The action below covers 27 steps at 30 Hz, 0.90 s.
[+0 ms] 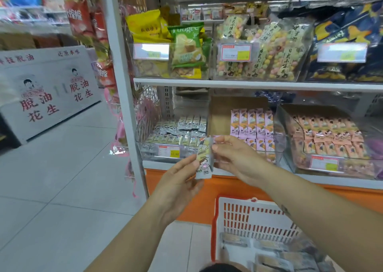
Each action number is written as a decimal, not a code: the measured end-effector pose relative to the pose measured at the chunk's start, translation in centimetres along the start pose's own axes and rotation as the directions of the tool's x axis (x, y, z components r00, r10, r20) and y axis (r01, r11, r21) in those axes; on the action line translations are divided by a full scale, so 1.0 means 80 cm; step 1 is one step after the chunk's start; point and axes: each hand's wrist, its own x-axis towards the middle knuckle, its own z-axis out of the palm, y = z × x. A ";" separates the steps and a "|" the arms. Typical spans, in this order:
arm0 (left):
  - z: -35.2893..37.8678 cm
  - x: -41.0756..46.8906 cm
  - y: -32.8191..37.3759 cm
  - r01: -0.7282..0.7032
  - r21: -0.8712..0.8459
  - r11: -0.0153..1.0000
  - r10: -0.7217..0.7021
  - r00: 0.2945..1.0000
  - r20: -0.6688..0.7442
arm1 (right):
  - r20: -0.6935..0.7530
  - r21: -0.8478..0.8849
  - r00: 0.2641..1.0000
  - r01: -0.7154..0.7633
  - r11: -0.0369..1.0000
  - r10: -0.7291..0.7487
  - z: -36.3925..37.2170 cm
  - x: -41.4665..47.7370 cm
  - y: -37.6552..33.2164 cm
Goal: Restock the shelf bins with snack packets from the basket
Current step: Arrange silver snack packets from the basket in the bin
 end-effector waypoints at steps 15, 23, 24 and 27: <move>-0.101 0.255 0.116 -0.061 0.565 0.823 0.306 0.885 -0.350 | 0.230 -0.969 0.947 0.244 0.038 -0.225 -0.026 0.197 0.027; -0.113 0.373 0.114 -0.008 0.762 0.647 0.404 0.852 -0.334 | 0.290 -0.935 0.870 0.346 0.076 -0.398 -0.039 0.212 0.064; -0.113 0.383 0.113 0.001 0.777 0.629 0.405 0.853 -0.329 | 0.290 -0.931 0.869 0.353 0.092 -0.400 -0.039 0.212 0.065; -0.115 0.409 0.106 0.051 0.845 0.532 0.419 0.851 -0.316 | 0.280 -0.922 0.869 0.361 0.138 -0.407 -0.039 0.212 0.066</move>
